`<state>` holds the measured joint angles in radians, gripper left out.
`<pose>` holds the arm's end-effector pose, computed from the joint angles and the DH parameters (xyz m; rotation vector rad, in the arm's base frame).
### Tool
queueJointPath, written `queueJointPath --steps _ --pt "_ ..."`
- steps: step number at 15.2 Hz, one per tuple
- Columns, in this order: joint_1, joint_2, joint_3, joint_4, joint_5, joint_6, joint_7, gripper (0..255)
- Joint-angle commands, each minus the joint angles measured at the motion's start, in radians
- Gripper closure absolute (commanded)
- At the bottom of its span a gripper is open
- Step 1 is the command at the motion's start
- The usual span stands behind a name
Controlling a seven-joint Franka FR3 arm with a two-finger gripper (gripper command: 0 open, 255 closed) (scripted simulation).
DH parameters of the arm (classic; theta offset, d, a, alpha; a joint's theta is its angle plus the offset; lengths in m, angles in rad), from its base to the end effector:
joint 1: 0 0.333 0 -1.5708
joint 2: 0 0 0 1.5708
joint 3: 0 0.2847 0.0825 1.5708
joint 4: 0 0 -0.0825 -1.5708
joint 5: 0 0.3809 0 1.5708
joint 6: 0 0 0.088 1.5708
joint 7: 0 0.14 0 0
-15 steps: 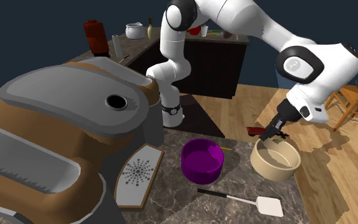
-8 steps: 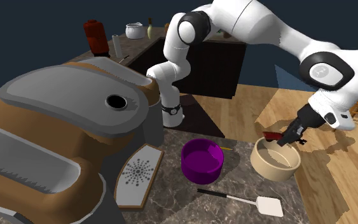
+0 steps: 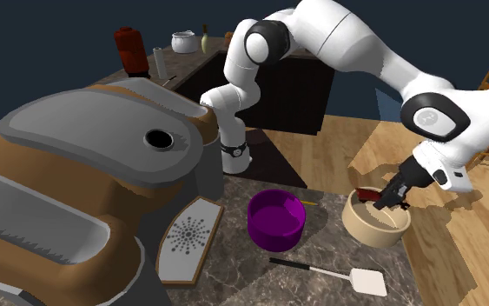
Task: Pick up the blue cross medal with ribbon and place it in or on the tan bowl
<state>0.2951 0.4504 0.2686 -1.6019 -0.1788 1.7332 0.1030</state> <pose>0.5375 0.2997 0.2977 2.8724 0.7466 -0.3995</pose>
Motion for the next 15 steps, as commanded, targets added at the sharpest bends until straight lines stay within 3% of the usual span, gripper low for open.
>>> queueJointPath --steps 1,11,12,15 --pt "0.000 0.007 -0.001 -0.016 -0.002 0.023 0.003 255" --pt "0.001 0.023 -0.003 -0.034 -0.007 0.056 0.008 255" --pt "0.001 0.023 -0.003 -0.034 -0.007 0.056 0.008 0" --pt "0.001 0.023 -0.003 -0.034 -0.007 0.056 0.008 0"
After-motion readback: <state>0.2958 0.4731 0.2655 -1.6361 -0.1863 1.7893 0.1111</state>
